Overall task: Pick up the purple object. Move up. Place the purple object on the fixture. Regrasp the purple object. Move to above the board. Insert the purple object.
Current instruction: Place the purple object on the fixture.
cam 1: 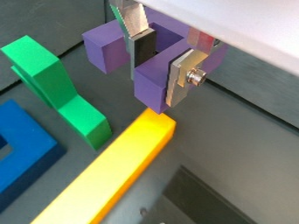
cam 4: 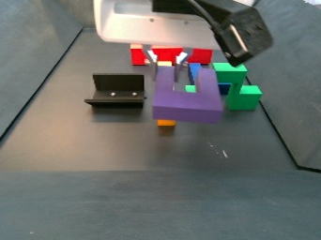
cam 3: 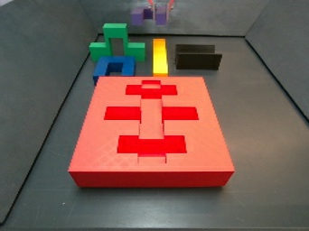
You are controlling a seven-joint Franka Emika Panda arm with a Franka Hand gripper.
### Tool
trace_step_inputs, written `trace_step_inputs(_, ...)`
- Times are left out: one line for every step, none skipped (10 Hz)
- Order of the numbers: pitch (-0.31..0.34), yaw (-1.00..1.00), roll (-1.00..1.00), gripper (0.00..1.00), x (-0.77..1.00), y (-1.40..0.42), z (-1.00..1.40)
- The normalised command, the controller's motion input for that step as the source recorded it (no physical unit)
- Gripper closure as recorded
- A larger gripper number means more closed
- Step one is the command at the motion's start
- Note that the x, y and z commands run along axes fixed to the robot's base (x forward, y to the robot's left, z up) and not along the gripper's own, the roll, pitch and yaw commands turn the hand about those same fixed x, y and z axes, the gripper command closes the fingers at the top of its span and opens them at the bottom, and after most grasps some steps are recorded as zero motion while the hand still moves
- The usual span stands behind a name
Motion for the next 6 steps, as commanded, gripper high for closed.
trace_step_inputs(0.014, -0.01, -0.18, 1.0, 1.0, -0.17, 0.14)
trace_step_inputs(0.04, -0.01, -0.21, 1.0, 1.0, -0.15, 0.14)
trace_step_inputs(0.049, -0.01, -0.21, 1.0, 1.0, -0.15, 0.14)
trace_step_inputs(0.077, -0.01, -0.23, 1.0, 1.0, -0.12, 0.13)
trace_step_inputs(0.16, 0.0, -0.25, 1.0, 1.0, -0.11, 0.11)
trace_step_inputs(0.197, 0.0, -0.34, 1.0, 1.0, -0.19, 0.15)
